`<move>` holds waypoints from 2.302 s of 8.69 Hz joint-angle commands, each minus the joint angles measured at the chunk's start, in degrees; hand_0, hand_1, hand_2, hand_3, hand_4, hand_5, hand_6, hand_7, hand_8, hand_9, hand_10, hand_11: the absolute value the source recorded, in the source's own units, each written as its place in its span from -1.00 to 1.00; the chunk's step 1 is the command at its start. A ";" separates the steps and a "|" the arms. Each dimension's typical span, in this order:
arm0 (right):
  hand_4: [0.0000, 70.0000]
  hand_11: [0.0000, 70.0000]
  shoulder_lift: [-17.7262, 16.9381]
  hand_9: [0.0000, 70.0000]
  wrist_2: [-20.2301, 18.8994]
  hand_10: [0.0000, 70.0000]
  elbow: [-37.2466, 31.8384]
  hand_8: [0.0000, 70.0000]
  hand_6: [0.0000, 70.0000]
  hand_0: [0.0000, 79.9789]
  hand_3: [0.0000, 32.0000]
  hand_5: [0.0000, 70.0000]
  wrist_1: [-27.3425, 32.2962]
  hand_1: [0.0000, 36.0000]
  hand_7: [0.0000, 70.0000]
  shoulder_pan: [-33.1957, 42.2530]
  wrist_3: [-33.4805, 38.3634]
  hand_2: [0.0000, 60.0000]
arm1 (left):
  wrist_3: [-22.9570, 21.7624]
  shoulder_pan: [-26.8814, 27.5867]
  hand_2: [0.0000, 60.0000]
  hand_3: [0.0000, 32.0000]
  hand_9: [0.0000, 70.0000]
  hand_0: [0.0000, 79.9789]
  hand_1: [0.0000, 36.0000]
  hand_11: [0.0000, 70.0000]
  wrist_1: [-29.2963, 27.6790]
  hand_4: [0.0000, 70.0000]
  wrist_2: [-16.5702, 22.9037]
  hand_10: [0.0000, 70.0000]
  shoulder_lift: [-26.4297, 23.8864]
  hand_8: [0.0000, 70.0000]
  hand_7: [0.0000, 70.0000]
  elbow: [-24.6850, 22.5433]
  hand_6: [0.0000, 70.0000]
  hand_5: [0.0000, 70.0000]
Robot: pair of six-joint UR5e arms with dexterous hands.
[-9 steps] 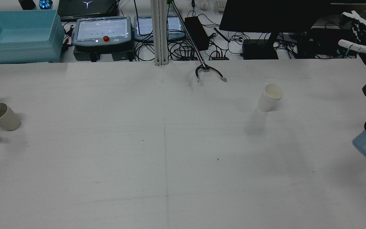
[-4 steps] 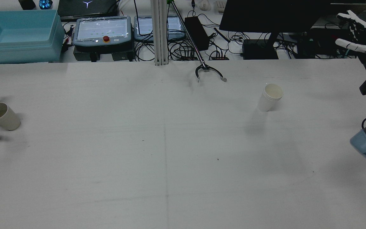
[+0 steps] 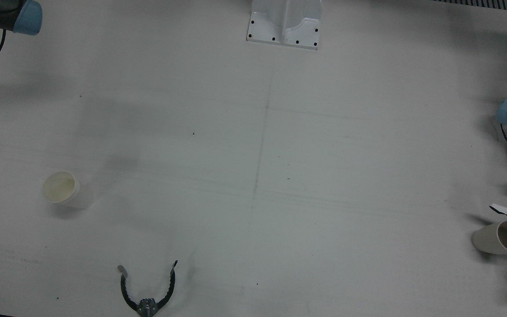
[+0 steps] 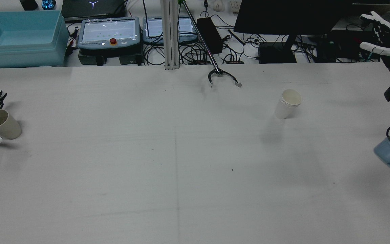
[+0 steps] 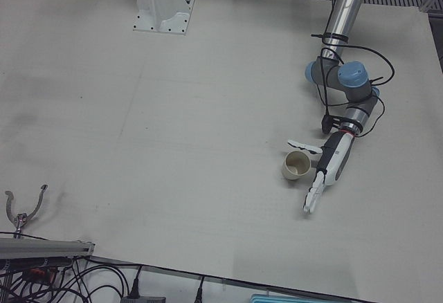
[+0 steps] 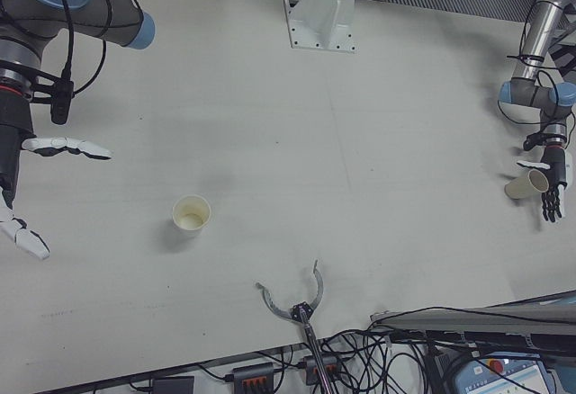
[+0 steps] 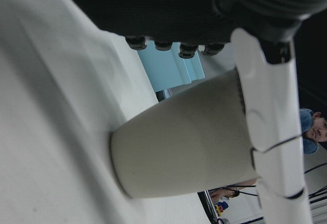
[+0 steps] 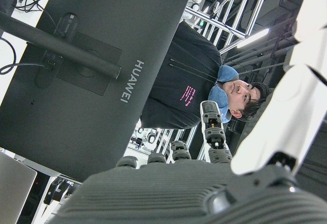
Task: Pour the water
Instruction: 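Close the left hand fingers around the white paper cup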
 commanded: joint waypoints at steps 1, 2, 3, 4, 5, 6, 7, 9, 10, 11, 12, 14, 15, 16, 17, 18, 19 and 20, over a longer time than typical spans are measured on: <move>-0.80 -1.00 0.15 -0.99 0.02 -1.00 -0.27 -1.00 -0.95 0.10 -0.84 -0.63 0.09 -0.33 -0.74 -0.17 -0.09 -0.50 | 0.03 0.47 -0.98 -0.96 -1.00 0.34 0.11 -0.91 0.80 -0.86 0.09 -0.99 -0.71 -1.00 -0.81 -0.10 -1.00 -0.97; -0.81 -1.00 0.15 -0.99 0.11 -1.00 -0.36 -1.00 -0.95 0.09 -0.82 -0.64 0.09 -0.34 -0.75 -0.17 0.00 -0.50 | -0.06 0.39 -0.92 -1.00 -1.00 0.33 0.10 -0.90 0.80 -0.81 0.18 -0.97 -0.72 -1.00 -0.80 -0.28 -1.00 -0.97; -0.81 -1.00 0.15 -0.99 0.11 -1.00 -0.36 -1.00 -0.95 0.09 -0.82 -0.63 0.09 -0.34 -0.75 -0.08 0.00 -0.51 | -0.06 0.47 -0.94 -1.00 -1.00 0.35 0.12 -0.89 0.80 -0.73 0.27 -0.97 -0.72 -1.00 -0.80 -0.46 -1.00 -0.92; -0.81 -1.00 0.07 -0.99 0.11 -1.00 -0.36 -1.00 -0.95 0.09 -0.82 -0.63 0.09 -0.34 -0.75 -0.08 0.00 -0.51 | -0.06 0.65 -0.95 -1.00 -1.00 0.35 0.12 -0.89 1.06 -0.70 0.27 -0.96 -0.72 -1.00 -0.80 -0.63 -1.00 -0.91; -0.81 -1.00 0.06 -0.99 0.11 -1.00 -0.36 -1.00 -0.95 0.09 -0.82 -0.63 0.09 -0.34 -0.75 -0.08 0.00 -0.51 | -0.06 0.65 -0.98 -1.00 -1.00 0.37 0.12 -0.88 1.15 -0.67 0.27 -0.96 -0.72 -1.00 -0.79 -0.72 -1.00 -0.89; -0.81 -1.00 0.06 -0.99 0.11 -1.00 -0.36 -1.00 -0.95 0.09 -0.82 -0.64 0.09 -0.34 -0.75 0.01 0.00 -0.51 | -0.06 0.65 -0.98 -1.00 -1.00 0.37 0.12 -0.87 1.41 -0.65 0.27 -0.95 -0.72 -1.00 -0.78 -0.63 -1.00 -0.89; -0.82 -1.00 0.06 -0.99 0.11 -1.00 -0.36 -1.00 -0.95 0.09 -0.82 -0.64 0.09 -0.34 -0.75 0.01 0.00 -0.50 | -0.14 0.65 -0.99 -1.00 -1.00 0.38 0.14 -0.87 1.42 -0.64 0.27 -0.95 -0.72 -1.00 -0.78 -0.72 -1.00 -0.89; -0.81 -1.00 0.06 -0.99 0.11 -1.00 -0.36 -1.00 -0.95 0.09 -0.81 -0.64 0.09 -0.34 -0.75 0.01 -0.09 -0.50 | -0.23 0.65 -0.98 -1.00 -0.99 0.38 0.10 -0.87 1.85 -0.48 0.27 -0.95 -0.80 -1.00 -0.76 -1.07 -0.99 -0.81; -0.81 -1.00 0.06 -0.99 0.11 -1.00 -0.28 -1.00 -0.96 0.09 -0.81 -0.64 0.09 -0.34 -0.75 0.10 0.00 -0.50 | -0.23 0.74 -0.98 -1.00 -0.99 0.39 0.09 -0.86 2.12 -0.36 0.35 -0.94 -0.80 -1.00 -0.75 -1.25 -0.98 -0.75; -0.80 -1.00 0.06 -0.99 0.11 -1.00 -0.27 -1.00 -0.95 0.08 -0.81 -0.64 0.18 -0.34 -0.75 0.01 0.00 -0.49 | -0.23 0.74 -0.88 -1.00 -0.98 0.39 0.07 -0.81 2.55 0.07 0.35 -0.90 -0.80 -1.00 -0.69 -1.34 -0.93 -0.55; -0.80 -1.00 0.06 -0.99 0.11 -1.00 -0.36 -1.00 -0.95 0.08 -0.82 -0.64 0.18 -0.35 -0.75 0.01 0.00 -0.50 | -0.32 0.74 -0.69 -1.00 -0.94 0.43 0.20 -0.80 2.82 0.21 0.35 -0.89 -0.80 -0.99 -0.51 -1.34 -0.83 -0.30; -0.81 -1.00 -0.02 -0.99 0.11 -1.00 -0.36 -1.00 -0.96 0.07 -0.81 -0.65 0.18 -0.36 -0.76 0.36 -0.09 -0.51 | -0.41 0.74 -0.30 -1.00 -0.82 0.57 0.65 -0.78 4.40 0.13 0.53 -0.89 -2.29 -0.95 -0.17 -1.34 -0.73 -0.11; -0.81 -1.00 -0.11 -0.99 0.11 -1.00 -0.36 -1.00 -0.96 0.07 -0.81 -0.64 0.18 -0.36 -0.76 0.53 -0.17 -0.51 | -0.76 0.65 0.03 -1.00 -0.78 0.52 0.73 -0.80 5.45 0.09 0.53 -0.90 -2.99 -0.93 -0.01 -1.34 -0.70 -0.04; -0.80 -1.00 -0.11 -0.99 0.02 -1.00 -0.36 -1.00 -0.96 0.07 -0.82 -0.64 0.18 -0.36 -0.76 0.62 -0.26 -0.50 | -0.93 0.65 0.19 -1.00 -0.53 0.48 0.62 -0.74 5.72 0.28 0.62 -0.86 -3.09 -0.78 0.33 -1.42 -0.57 0.05; -0.80 -1.00 -0.02 -0.99 0.02 -1.00 -0.28 -1.00 -0.95 0.07 -0.81 -0.65 0.18 -0.36 -0.76 0.54 -0.26 -0.50 | -3.63 0.65 0.22 -1.00 -0.47 0.49 0.62 -0.73 7.55 0.38 0.62 -0.85 -3.00 -0.74 0.39 -2.03 -0.53 0.10; -0.76 -1.00 0.24 -0.99 0.02 -1.00 -0.27 -1.00 -0.95 0.08 -0.85 -0.63 0.27 -0.36 -0.75 0.45 -0.26 -0.49 | -6.53 0.56 0.27 -1.00 -0.49 0.47 0.61 -0.73 11.48 0.36 0.53 -0.85 -2.48 -0.74 0.34 -5.00 -0.54 0.11; -0.75 -1.00 0.59 -0.99 -0.07 -1.00 0.07 -1.00 -0.94 0.09 -0.86 -0.62 0.18 -0.34 -0.74 0.36 -0.26 -0.47 | -6.91 0.30 0.16 -1.00 -0.50 0.48 0.59 -0.74 13.09 0.37 0.70 -0.86 -2.30 -0.75 0.32 -7.90 -0.55 0.12; -0.74 -1.00 1.03 -0.99 -0.42 -1.00 0.16 -1.00 -0.94 0.09 -0.86 -0.62 0.18 -0.33 -0.73 0.45 -0.26 -0.46 | -7.00 0.30 0.16 -1.00 -0.49 0.52 0.64 -0.73 13.63 0.39 0.79 -0.85 -1.34 -0.75 0.32 -9.67 -0.53 0.15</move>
